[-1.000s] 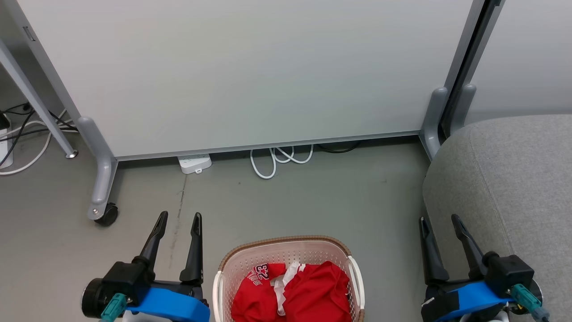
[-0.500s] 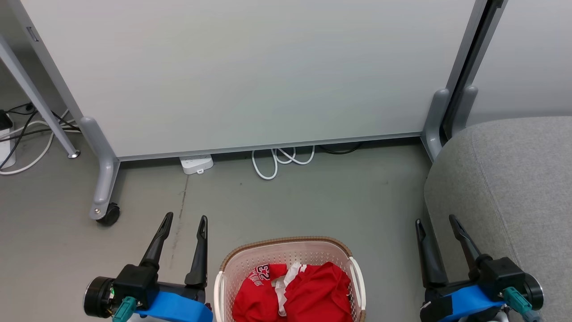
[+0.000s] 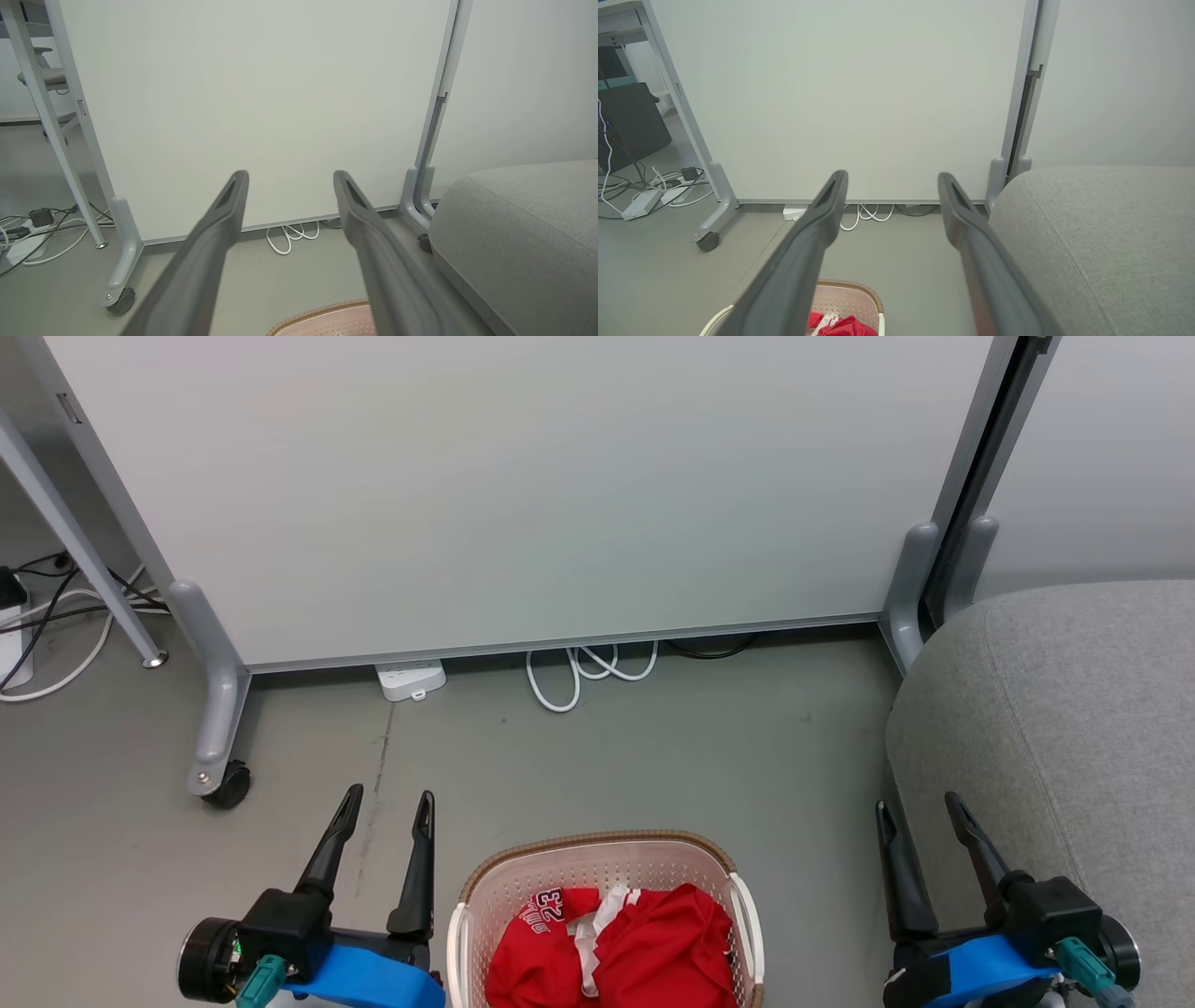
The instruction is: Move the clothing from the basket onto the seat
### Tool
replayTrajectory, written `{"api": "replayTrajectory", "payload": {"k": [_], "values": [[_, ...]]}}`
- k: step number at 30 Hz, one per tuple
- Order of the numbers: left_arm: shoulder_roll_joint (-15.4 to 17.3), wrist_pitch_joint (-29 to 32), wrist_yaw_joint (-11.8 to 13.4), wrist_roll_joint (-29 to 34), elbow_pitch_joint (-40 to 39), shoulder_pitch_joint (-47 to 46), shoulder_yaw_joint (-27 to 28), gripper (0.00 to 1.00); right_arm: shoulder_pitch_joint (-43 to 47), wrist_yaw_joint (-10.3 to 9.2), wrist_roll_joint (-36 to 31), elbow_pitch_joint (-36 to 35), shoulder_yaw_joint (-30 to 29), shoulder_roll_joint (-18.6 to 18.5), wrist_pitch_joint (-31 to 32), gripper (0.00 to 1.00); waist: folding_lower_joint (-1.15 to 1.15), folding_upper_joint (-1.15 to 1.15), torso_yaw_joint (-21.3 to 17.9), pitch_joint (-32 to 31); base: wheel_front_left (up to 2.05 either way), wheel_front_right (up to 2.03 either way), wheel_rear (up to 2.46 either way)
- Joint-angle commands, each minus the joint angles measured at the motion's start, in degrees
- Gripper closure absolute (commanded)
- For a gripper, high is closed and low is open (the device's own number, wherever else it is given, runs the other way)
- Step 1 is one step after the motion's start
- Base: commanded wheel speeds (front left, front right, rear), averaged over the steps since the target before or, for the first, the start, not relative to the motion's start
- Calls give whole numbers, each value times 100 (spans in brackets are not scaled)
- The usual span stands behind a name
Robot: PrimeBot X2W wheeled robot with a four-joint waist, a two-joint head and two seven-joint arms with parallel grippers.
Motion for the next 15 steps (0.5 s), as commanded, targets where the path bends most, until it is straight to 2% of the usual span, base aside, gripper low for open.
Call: {"api": "replayTrajectory", "payload": {"k": [1, 15], "values": [[29, -18, 35, -17, 20, -48, 4, 0, -18, -2, 34, 13, -2, 9, -30, 0, 0, 0, -4, -2, 0, 0, 0], [28, -18, -57, -7, 169, -225, -86, 0, -107, -2, 66, 60, 29, 9, -30, 0, 0, 0, -77, 104, 0, 0, 0]]}}
